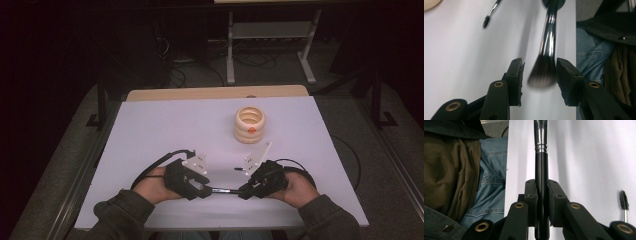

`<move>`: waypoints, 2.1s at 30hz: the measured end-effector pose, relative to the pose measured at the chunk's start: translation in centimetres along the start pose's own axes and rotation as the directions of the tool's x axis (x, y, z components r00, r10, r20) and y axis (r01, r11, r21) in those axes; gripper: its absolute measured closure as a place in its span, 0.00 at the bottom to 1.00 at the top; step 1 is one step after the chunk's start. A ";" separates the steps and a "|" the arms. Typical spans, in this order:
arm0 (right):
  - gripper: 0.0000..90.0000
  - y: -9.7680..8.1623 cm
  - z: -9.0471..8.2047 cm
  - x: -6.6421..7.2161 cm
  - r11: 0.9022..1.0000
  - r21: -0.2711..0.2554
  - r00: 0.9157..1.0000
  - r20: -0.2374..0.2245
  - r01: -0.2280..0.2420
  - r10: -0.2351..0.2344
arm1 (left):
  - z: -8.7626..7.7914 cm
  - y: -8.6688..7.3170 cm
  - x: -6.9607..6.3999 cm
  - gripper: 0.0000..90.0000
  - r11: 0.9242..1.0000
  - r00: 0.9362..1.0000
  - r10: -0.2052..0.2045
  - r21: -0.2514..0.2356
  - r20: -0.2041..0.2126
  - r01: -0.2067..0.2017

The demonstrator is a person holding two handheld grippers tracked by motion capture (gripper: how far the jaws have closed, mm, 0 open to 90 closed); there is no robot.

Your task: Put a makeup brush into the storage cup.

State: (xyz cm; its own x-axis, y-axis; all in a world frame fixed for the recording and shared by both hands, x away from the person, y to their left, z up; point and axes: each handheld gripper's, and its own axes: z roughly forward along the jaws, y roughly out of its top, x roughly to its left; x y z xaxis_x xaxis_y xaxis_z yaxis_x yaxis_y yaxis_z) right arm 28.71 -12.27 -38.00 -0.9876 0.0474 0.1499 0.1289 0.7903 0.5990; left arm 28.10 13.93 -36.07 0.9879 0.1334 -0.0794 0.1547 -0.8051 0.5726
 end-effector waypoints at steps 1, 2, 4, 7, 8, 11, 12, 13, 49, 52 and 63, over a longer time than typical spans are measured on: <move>0.87 -0.3 -0.2 0.0 1.000 -0.019 1.000 0.009 -0.010 0.010 | -0.2 -0.4 0.1 0.63 1.000 1.000 -0.012 -0.005 -0.008 0.012; 0.87 -0.6 -0.5 -0.2 0.999 -0.030 1.000 0.014 -0.014 0.014 | -0.3 -0.8 0.2 0.63 1.000 1.000 -0.022 -0.007 -0.017 0.022; 0.87 -1.0 -1.1 -0.4 0.998 -0.059 0.999 0.033 -0.035 0.037 | -0.4 -1.5 0.5 0.62 0.999 0.999 -0.044 -0.010 -0.009 0.044; 0.87 -1.0 -1.8 -0.9 0.988 -0.133 0.993 0.070 -0.084 0.094 | 0.0 -1.7 0.6 0.62 0.997 0.997 -0.075 -0.030 -0.005 0.075; 0.87 -0.8 -1.8 -0.9 0.987 -0.140 0.992 0.079 -0.084 0.096 | 0.0 -1.5 0.6 0.62 0.997 0.997 -0.072 -0.036 -0.008 0.072; 0.87 -0.4 -1.6 -1.0 0.985 -0.150 0.990 0.096 -0.083 0.098 | 0.2 -0.8 0.6 0.63 0.995 0.997 -0.076 -0.070 -0.015 0.074; 0.87 -0.2 -1.6 -1.0 0.984 -0.155 0.990 0.100 -0.085 0.102 | 0.2 -0.4 0.6 0.63 0.993 0.997 -0.081 -0.083 -0.019 0.079; 0.87 0.1 -1.6 -1.1 0.982 -0.166 0.989 0.101 -0.094 0.112 | 0.2 -0.2 0.7 0.63 0.993 0.997 -0.079 -0.092 -0.021 0.076; 0.85 2.2 2.8 -0.8 0.992 -0.128 0.993 0.111 -0.015 0.029 | -1.1 2.3 1.5 0.85 0.940 0.982 -0.174 -0.283 0.075 0.188; 0.76 2.4 2.7 -0.7 0.990 -0.140 0.991 0.132 -0.018 0.037 | -1.0 2.8 1.1 0.85 0.952 0.985 -0.161 -0.255 0.056 0.170; 0.86 3.5 1.5 0.3 0.981 -0.193 0.990 0.133 -0.021 0.048 | -0.6 3.9 0.5 0.85 0.975 0.993 -0.120 -0.188 0.009 0.119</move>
State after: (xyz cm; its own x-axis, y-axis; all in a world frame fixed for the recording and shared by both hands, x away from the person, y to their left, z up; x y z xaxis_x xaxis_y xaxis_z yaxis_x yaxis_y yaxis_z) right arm 28.71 -8.55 -37.04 -0.9835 0.1661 0.0719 0.1646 0.6561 0.7365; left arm 29.15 11.19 -33.35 0.9623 0.2236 -0.1546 0.2663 -0.6607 0.7018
